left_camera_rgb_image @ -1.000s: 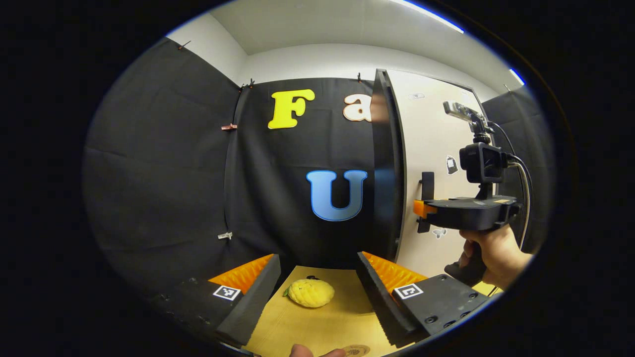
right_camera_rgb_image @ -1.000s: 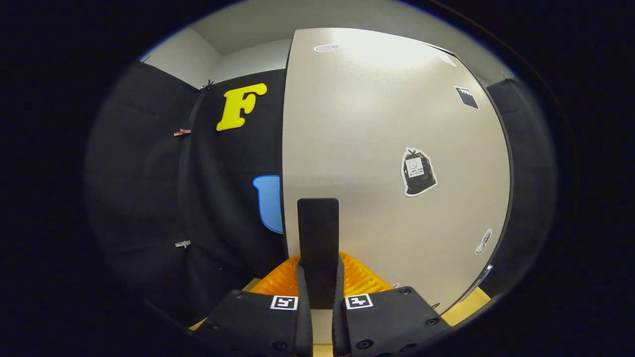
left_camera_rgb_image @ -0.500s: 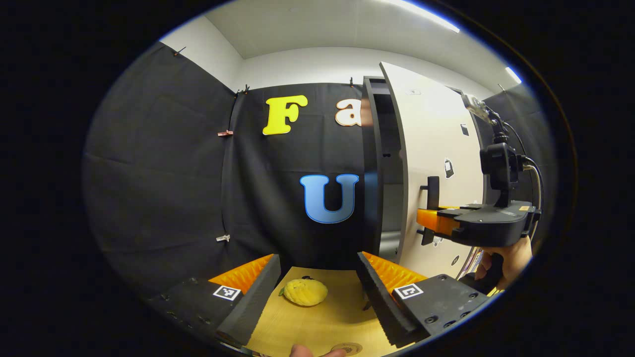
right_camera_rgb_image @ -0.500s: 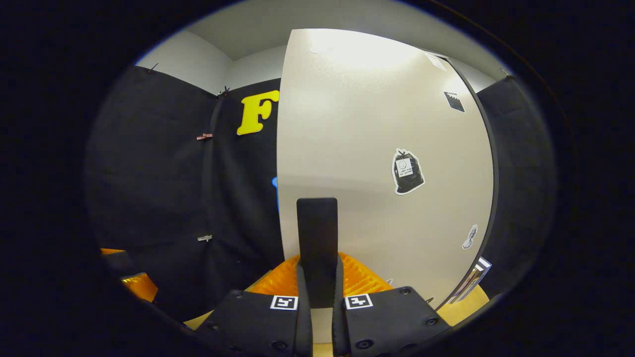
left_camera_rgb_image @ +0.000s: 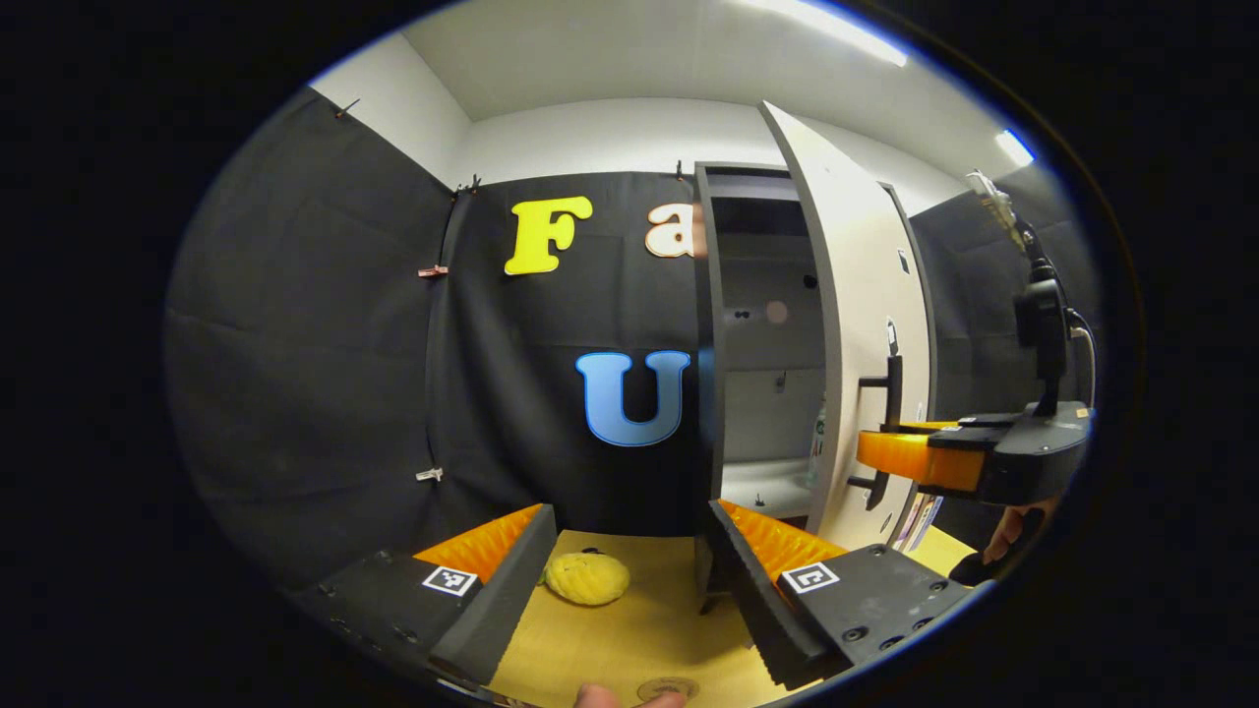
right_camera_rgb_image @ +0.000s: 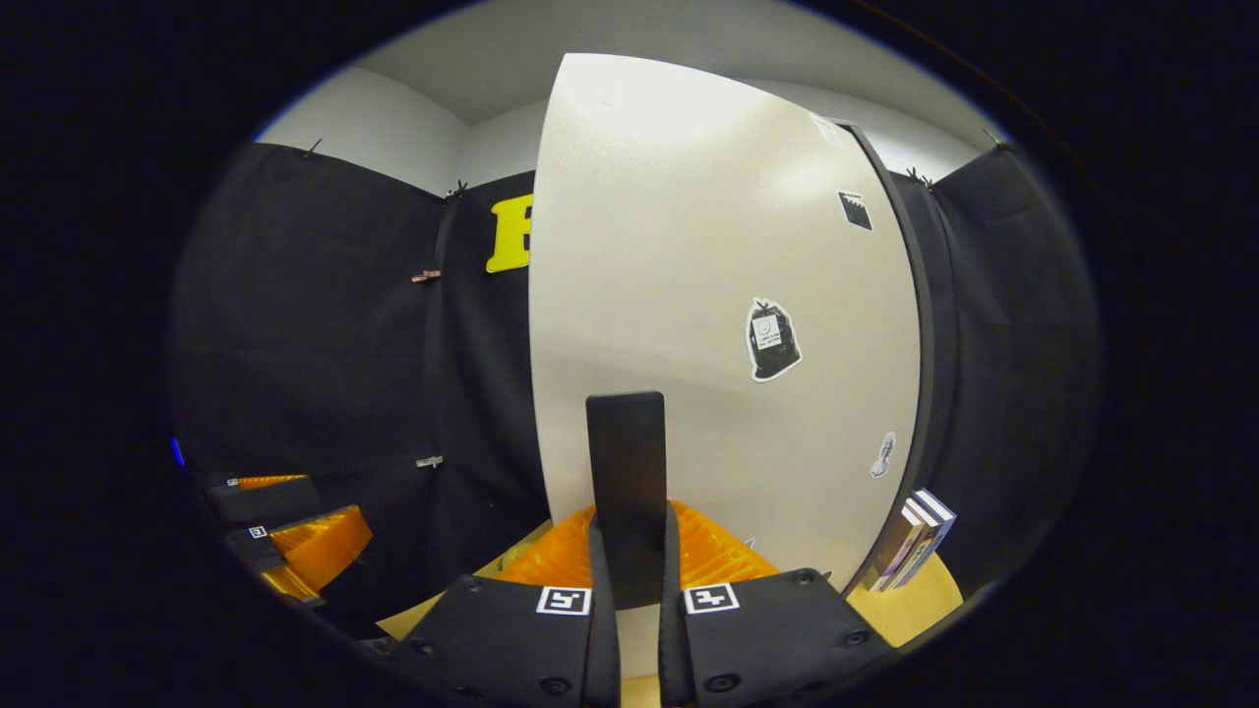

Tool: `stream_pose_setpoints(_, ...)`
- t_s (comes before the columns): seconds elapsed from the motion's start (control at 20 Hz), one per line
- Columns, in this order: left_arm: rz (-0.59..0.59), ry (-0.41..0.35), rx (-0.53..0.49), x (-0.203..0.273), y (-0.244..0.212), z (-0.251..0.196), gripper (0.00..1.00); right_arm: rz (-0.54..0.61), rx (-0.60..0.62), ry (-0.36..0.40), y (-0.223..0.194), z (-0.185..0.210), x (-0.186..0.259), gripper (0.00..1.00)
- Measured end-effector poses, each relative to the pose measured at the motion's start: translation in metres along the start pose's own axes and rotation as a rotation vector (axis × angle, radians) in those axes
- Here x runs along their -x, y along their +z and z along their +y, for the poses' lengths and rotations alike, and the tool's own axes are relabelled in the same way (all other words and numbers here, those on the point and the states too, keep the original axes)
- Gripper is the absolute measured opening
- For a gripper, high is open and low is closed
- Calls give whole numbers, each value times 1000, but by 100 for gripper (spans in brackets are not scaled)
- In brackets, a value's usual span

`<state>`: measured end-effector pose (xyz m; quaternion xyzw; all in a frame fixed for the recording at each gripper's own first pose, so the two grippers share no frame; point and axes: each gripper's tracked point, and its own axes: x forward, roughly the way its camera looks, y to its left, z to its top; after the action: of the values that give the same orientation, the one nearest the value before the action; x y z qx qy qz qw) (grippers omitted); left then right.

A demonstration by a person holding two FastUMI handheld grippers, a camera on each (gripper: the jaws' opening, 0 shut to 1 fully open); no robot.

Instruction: Open the cabinet door with the right hand, grasp the bottle in the cabinet with the left hand and place it on the coaster, then close the cabinet door with the right hand.

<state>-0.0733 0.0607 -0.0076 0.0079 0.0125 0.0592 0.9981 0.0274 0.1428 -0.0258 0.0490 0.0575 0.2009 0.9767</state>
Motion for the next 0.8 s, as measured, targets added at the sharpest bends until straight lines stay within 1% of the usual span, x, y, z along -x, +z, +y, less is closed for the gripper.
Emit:
stream_pose_setpoints(0.2, -10, -25, -1, -2, 5, -15, 96, -5, -6, -11, 1, -15, 27, 19)
stream_pose_setpoints(0.35, -25, -68, 25, -1, 9, -32, 96, -5, -8, -27, 2, -28, 44, 19)
stream_pose_setpoints(0.45, -31, -92, 47, -1, 12, -42, 96, -4, 5, -45, 2, -36, 56, 19)
stream_pose_setpoints(0.6, -31, -109, 49, -5, 15, -55, 97, 2, 18, -73, 2, -51, 70, 19)
stream_pose_setpoints(0.8, -19, -135, 63, -11, 13, -72, 97, -5, 1, -113, 4, -70, 86, 18)
